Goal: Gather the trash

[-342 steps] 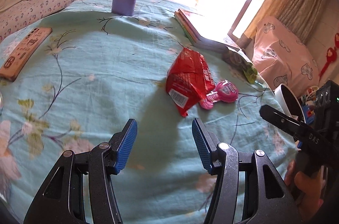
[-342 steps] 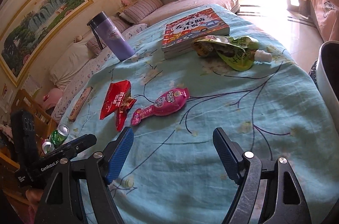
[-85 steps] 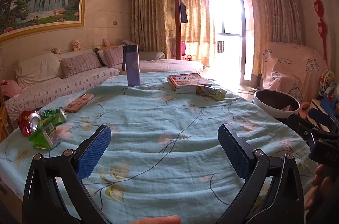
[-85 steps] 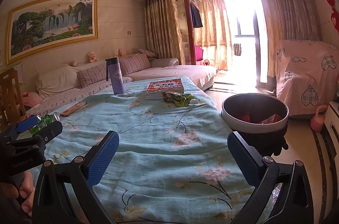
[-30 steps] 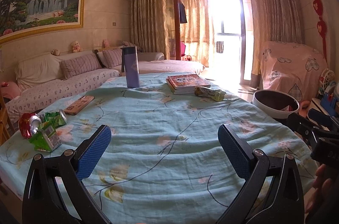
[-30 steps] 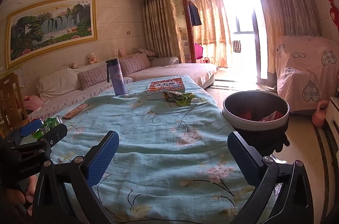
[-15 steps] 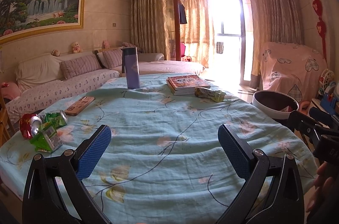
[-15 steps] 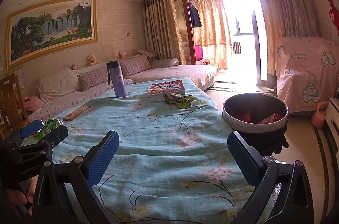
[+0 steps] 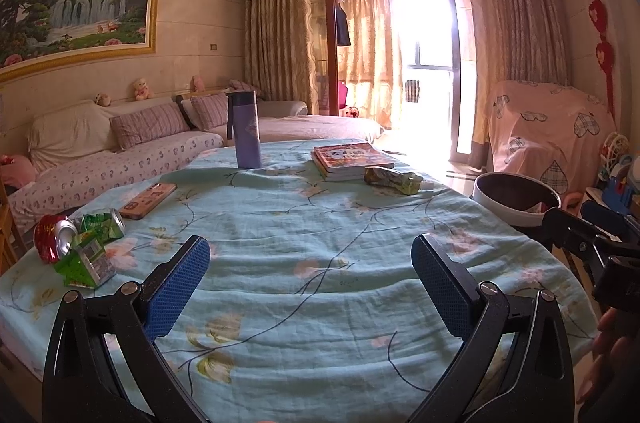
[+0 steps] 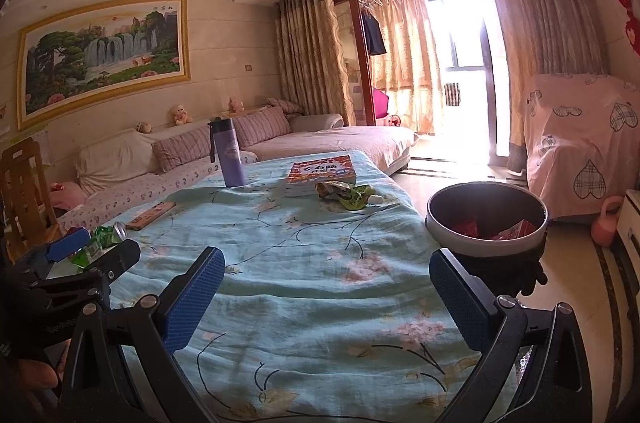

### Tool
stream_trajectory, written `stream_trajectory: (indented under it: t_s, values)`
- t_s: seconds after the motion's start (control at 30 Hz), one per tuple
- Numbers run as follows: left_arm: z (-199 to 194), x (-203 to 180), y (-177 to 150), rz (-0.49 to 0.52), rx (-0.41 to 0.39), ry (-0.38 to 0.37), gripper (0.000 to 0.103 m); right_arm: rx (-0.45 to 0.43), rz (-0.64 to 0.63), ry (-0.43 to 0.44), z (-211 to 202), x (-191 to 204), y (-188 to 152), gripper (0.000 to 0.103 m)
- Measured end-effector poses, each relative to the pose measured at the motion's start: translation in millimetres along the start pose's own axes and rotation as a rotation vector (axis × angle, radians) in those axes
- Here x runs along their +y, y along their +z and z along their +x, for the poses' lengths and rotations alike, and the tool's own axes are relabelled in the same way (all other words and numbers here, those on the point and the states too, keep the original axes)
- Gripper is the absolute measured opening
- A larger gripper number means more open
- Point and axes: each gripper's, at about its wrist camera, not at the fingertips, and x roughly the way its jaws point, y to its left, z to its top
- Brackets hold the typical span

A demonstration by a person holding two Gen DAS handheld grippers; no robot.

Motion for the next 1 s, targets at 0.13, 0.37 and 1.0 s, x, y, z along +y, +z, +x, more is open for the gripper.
stream_trajectory:
  t_s: [0.13, 0.37, 1.0]
  values:
    - [3, -1, 0, 0.001, 0.011, -0.004, 0.103, 0.012, 0.008, 0.005, 3, -2, -2, 0.103]
    - [9, -3, 0, 0.0, 0.027, -0.011, 0.103, 0.016, 0.026, 0.002, 5, -7, -3, 0.103]
    - [18, -4, 1, 0.001, 0.044, -0.026, 0.103, 0.033, 0.039, 0.0, 9, -11, 0, 0.103]
